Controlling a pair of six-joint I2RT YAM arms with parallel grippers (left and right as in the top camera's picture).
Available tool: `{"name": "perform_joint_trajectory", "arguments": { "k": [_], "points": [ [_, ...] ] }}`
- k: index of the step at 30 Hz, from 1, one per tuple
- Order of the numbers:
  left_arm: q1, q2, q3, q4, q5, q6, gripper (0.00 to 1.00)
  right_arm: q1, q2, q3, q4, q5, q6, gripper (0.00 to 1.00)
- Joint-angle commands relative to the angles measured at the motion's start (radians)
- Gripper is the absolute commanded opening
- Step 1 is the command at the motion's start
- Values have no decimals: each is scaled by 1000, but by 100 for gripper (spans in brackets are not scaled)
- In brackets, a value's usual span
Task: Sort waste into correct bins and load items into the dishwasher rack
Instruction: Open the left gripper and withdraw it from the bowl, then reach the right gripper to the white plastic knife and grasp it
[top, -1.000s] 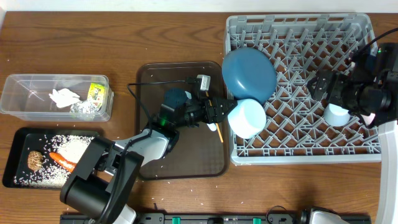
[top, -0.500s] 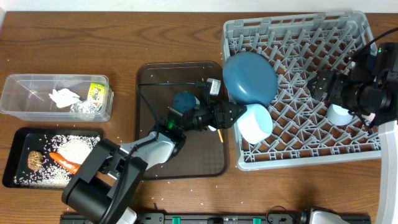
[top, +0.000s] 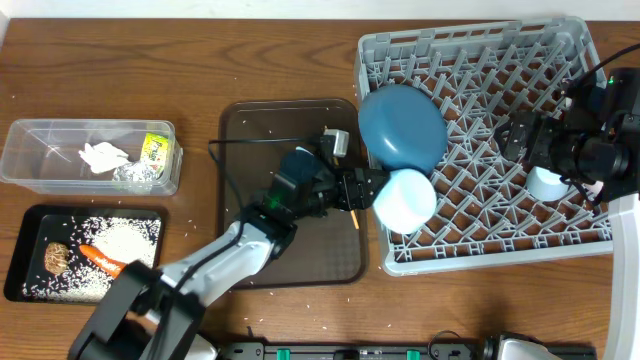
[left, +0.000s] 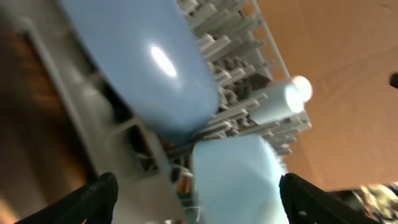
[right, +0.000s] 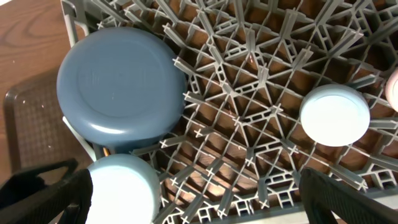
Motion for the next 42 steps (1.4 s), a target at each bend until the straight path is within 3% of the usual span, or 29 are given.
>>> {"name": "perform_joint_trajectory", "arguments": {
  "k": [1,8,16,21,23,28,33,37,39,42],
  "points": [
    [-6,-37,6,-27,-94,43,84,9,3,3,3,0,14,99],
    [-47,-37,11,-43,-129,57,84,9,3,4,3,0,14,99],
    [-19,-82,12,-151,-206,151,88,9,3,3,-3,0,14,99],
    [-9,-219,29,-316,-370,237,100,9,3,3,3,0,14,99],
    [-6,-291,32,-389,-431,291,98,9,3,3,3,0,14,99],
    [1,-502,32,-549,-399,331,98,9,3,3,3,0,14,99],
    [46,-568,32,-736,-535,399,98,9,3,3,15,-1,14,99],
    [150,-496,33,-872,-406,396,100,10,3,3,29,-9,14,99],
    [201,-451,37,-914,-375,395,98,20,3,4,32,-22,10,96],
    [256,-411,43,-934,-375,392,98,71,3,3,50,-191,-117,82]
  ]
}}
